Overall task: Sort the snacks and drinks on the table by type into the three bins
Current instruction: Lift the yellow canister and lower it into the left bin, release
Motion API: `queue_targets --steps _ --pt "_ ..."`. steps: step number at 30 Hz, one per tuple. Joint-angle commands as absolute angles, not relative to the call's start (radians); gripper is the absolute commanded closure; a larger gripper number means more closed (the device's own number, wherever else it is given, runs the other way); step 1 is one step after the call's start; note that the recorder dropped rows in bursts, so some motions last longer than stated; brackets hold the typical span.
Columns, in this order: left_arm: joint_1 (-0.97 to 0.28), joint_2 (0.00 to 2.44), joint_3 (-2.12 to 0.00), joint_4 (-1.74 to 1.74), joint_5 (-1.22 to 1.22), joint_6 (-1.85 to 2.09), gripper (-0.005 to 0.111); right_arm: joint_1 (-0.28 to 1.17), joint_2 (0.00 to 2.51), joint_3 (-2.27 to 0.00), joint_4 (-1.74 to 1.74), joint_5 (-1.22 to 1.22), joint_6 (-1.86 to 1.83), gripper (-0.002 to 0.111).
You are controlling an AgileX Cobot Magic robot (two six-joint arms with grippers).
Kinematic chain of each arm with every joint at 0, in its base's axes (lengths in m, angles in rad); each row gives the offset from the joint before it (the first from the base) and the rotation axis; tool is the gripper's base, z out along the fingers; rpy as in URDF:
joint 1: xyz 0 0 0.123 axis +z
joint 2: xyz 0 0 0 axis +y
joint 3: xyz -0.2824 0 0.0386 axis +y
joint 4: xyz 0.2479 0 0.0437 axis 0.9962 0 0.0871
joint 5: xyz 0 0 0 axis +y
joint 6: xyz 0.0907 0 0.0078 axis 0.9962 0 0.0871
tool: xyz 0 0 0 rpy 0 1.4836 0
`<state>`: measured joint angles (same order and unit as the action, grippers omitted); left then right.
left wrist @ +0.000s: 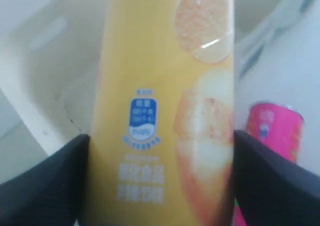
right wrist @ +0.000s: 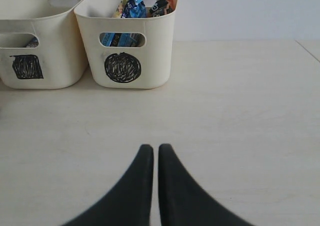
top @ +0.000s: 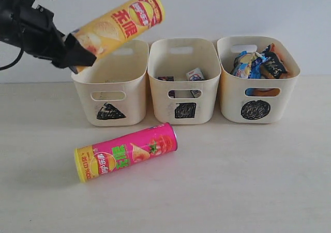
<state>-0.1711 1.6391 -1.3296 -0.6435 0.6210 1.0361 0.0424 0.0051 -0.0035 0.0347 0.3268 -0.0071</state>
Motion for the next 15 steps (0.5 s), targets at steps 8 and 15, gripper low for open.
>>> queue_targets --steps 8,15 --pt "-0.169 1.883 -1.543 -0.662 0.432 0.813 0.102 0.043 0.000 0.000 0.032 0.321 -0.006 0.107" --pt "-0.169 1.997 -1.600 -0.662 0.347 0.710 0.102 0.043 0.000 0.000 0.032 0.321 -0.006 0.107"
